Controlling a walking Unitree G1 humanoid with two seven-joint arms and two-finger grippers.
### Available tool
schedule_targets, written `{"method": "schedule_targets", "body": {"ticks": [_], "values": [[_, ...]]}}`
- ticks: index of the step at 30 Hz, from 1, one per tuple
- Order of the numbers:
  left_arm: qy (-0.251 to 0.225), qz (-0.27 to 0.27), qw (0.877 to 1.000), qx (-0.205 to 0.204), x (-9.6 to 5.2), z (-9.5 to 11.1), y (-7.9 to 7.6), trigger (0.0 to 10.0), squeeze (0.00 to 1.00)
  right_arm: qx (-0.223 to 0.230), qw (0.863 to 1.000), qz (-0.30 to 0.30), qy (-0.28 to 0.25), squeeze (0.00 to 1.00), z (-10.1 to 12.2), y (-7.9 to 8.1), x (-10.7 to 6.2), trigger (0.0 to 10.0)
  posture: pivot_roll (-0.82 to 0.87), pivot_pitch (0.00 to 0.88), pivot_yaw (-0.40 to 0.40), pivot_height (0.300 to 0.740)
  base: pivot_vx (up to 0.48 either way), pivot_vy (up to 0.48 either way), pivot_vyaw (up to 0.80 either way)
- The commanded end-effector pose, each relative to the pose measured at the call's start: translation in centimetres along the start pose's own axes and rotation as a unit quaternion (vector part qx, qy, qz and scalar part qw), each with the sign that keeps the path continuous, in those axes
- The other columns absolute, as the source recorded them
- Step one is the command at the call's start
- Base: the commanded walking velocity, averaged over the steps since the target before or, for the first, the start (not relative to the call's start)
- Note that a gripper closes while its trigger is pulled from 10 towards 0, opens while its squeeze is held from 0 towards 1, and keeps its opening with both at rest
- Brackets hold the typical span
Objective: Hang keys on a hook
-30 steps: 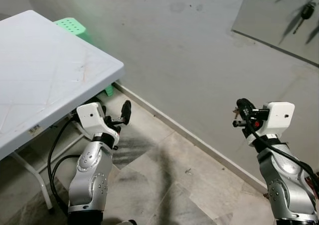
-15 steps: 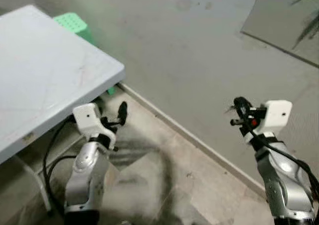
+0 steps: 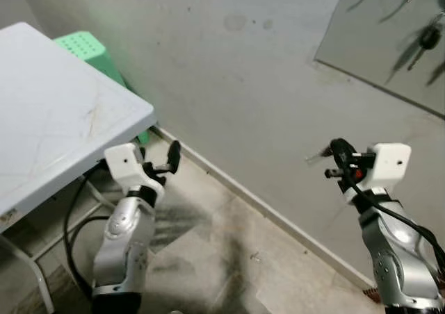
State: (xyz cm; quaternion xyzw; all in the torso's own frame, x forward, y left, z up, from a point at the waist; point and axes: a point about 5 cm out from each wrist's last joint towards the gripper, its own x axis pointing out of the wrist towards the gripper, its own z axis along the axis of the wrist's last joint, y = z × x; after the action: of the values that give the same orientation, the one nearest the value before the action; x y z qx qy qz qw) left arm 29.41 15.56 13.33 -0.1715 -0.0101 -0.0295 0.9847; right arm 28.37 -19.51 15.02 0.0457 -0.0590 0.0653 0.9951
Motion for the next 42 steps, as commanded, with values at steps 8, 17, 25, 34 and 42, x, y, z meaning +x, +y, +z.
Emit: {"method": "schedule_targets", "body": {"ticks": [8,17,25,34,42], "values": [[0.009,-0.009,1.0,-0.008,0.0,-0.5,-0.7,10.0,0.0,-0.006,1.0,-0.012,-0.002,0.0,0.3,-0.7,-0.3,10.0,-0.04,0.146,-0.049,0.74,0.29,0.0,0.0],[0.009,-0.011,1.0,-0.002,0.1,-0.4,-0.8,10.0,0.0,-0.006,1.0,-0.008,-0.004,0.0,0.3,-0.6,-0.1,10.0,-0.04,0.14,-0.051,0.74,0.06,0.0,0.0],[-0.001,-0.074,0.996,0.052,0.8,0.5,-2.7,10.0,0.0,-0.011,1.0,0.008,-0.012,0.0,0.9,-0.3,0.3,10.0,-0.04,0.138,-0.054,0.74,0.0,0.0,0.0],[-0.029,-0.21,0.971,0.113,1.9,1.8,-8.3,10.0,0.0,-0.026,0.998,0.039,-0.042,0.0,2.5,0.4,3.0,10.0,-0.04,0.149,-0.054,0.74,0.0,0.0,0.0],[-0.054,-0.276,0.952,0.117,3.1,3.5,-11.5,10.0,0.0,-0.031,0.995,0.037,-0.088,0.0,4.9,0.6,6.1,10.0,-0.05,0.159,-0.041,0.74,0.0,0.0,0.0]]}}
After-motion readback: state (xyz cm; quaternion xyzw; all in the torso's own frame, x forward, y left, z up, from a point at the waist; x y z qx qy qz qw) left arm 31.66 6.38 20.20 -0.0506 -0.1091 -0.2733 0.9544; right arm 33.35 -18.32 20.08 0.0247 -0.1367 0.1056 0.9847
